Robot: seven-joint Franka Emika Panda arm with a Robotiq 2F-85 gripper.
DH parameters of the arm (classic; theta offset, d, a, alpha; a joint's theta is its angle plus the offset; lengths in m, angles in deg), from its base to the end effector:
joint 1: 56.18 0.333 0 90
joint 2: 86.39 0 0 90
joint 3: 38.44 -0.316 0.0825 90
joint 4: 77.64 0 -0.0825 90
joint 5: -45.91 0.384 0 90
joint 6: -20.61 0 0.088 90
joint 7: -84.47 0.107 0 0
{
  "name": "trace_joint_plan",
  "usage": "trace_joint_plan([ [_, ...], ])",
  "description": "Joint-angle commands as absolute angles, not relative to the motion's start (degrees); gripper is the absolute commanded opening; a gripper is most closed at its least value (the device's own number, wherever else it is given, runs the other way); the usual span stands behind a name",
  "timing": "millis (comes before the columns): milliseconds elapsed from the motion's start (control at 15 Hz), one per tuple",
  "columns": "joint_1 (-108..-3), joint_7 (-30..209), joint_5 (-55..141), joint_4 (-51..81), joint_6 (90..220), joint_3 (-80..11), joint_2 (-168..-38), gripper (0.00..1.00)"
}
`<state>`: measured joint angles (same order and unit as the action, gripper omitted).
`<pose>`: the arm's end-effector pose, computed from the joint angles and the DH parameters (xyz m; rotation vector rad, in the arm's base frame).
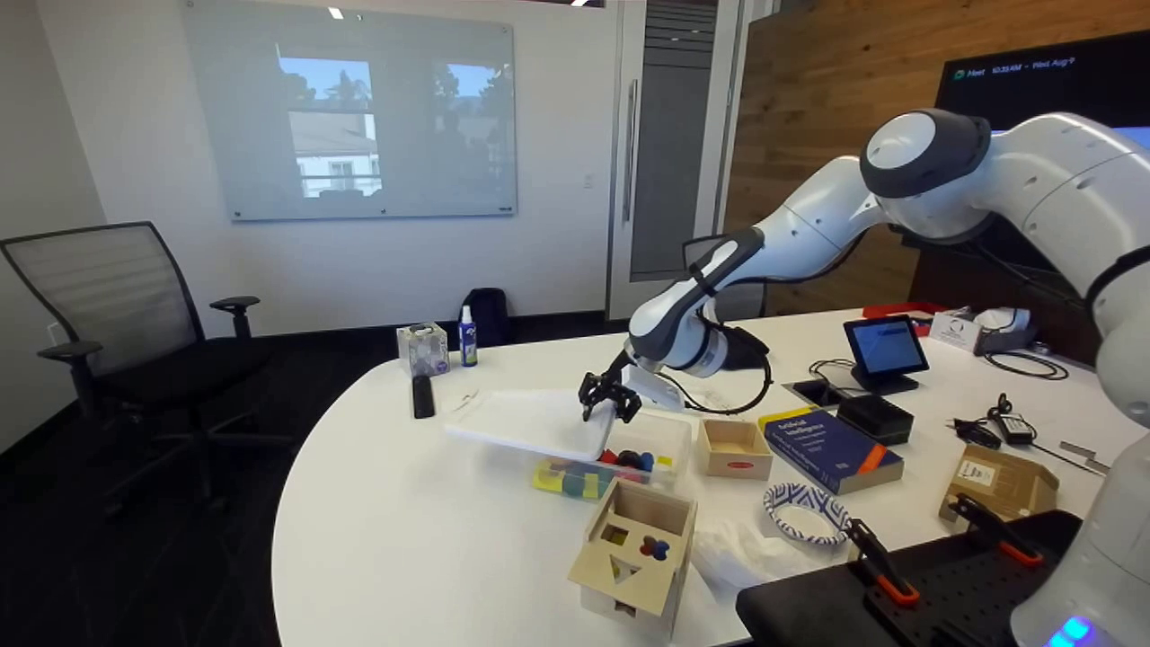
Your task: Move the small wooden box forward, pick up the white container, put it in the lunchbox and put the white lid on the lunchbox
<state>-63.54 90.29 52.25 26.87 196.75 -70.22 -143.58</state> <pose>0.6091 0.2345 0.0866 -2.6054 0.1209 -0.2989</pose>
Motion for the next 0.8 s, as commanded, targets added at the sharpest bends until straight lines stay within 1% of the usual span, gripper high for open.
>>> trace_joint_plan([
  [0, -64.4, 89.4, 55.1, 34.9, 203.4, -69.6, -141.0, 0.06],
  [67, -65.2, 89.5, 55.1, 36.8, 206.1, -70.3, -141.0, 0.07],
  [133, -66.6, 89.5, 54.5, 39.1, 209.5, -71.6, -141.3, 0.05],
  [200, -67.8, 90.1, 53.6, 41.3, 213.1, -72.6, -141.6, 0.04],
  [267, -69.3, 90.7, 52.5, 43.8, 217.1, -73.7, -142.0, 0.06],
  [400, -71.5, 93.0, 49.8, 49.3, 224.9, -74.3, -142.0, 0.04],
  [467, -72.3, 95.0, 48.9, 46.8, 220.4, -73.9, -140.0, 0.03],
  [733, -75.5, 98.4, 46.7, 50.1, 220.2, -74.0, -137.0, 0.04],
])
